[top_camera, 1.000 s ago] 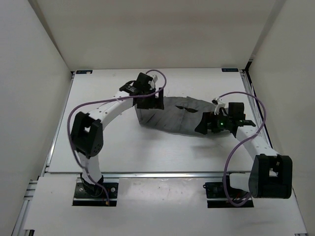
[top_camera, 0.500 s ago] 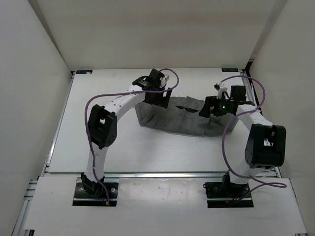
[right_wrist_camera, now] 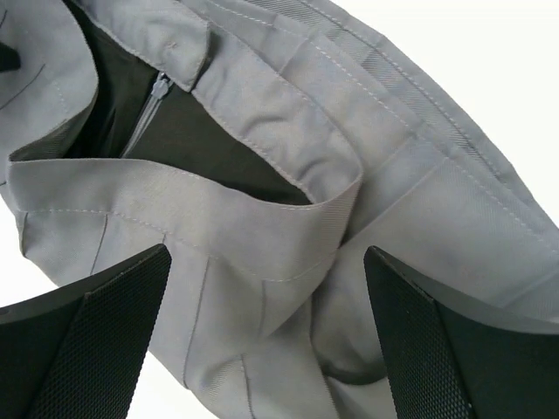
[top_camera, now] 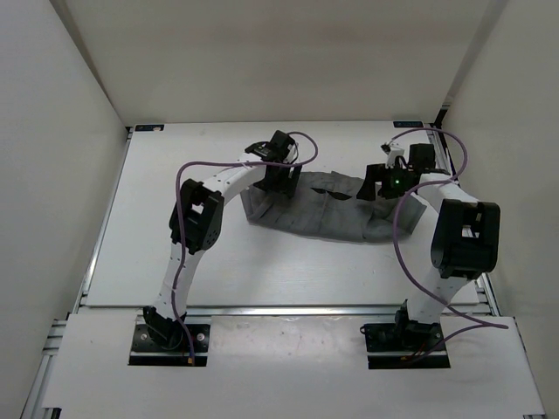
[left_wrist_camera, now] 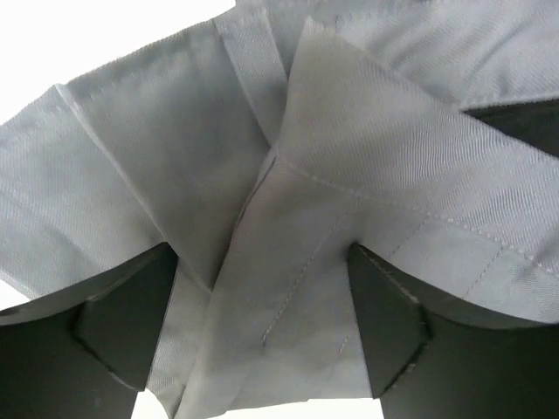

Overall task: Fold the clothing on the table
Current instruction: Fold the skirt

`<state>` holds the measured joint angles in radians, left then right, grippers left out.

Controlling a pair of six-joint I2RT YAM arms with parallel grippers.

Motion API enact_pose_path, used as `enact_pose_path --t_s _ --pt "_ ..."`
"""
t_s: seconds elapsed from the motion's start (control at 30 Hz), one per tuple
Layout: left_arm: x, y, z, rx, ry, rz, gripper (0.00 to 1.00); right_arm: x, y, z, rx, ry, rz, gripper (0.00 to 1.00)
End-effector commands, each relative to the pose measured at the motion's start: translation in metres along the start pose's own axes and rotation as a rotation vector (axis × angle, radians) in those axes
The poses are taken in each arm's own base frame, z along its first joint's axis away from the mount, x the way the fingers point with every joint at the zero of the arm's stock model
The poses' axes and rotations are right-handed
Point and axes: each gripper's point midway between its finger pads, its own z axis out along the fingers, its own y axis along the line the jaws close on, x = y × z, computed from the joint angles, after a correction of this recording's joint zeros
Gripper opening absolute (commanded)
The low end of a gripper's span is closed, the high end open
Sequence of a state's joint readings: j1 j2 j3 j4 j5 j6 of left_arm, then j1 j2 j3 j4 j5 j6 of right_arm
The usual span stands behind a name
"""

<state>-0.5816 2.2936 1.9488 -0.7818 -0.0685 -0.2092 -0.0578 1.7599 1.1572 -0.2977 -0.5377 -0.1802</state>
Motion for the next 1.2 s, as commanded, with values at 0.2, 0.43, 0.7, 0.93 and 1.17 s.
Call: enact_pose_path --t_s 0.2,0.43,0.7,0.93,1.17 --pt "-0.042 -0.012 -0.014 0.021 -0.120 0.022 0.48 -0.013 -0.006 0.002 -0.065 -0.020 0.018 0.92" --pt "-0.040 -0.013 -0.016 0.028 -0.122 0.017 0.51 0.004 0.006 0.008 -0.154 0.013 0.056 0.79" --pt "-0.040 -0.014 -0.020 0.057 -0.140 -0.041 0.50 -0.001 -0.002 0.012 -0.134 0.023 0.081 0.25" --pt "-0.031 -0.010 -0.040 0.061 -0.172 -0.072 0.10 -0.017 -0.011 -0.004 -0.034 -0.033 0.097 0.00" --pt "-0.021 -0.004 -0.084 0.107 -0.306 -0.159 0.05 -0.038 -0.004 -0.049 0.025 -0.161 0.055 0.00"
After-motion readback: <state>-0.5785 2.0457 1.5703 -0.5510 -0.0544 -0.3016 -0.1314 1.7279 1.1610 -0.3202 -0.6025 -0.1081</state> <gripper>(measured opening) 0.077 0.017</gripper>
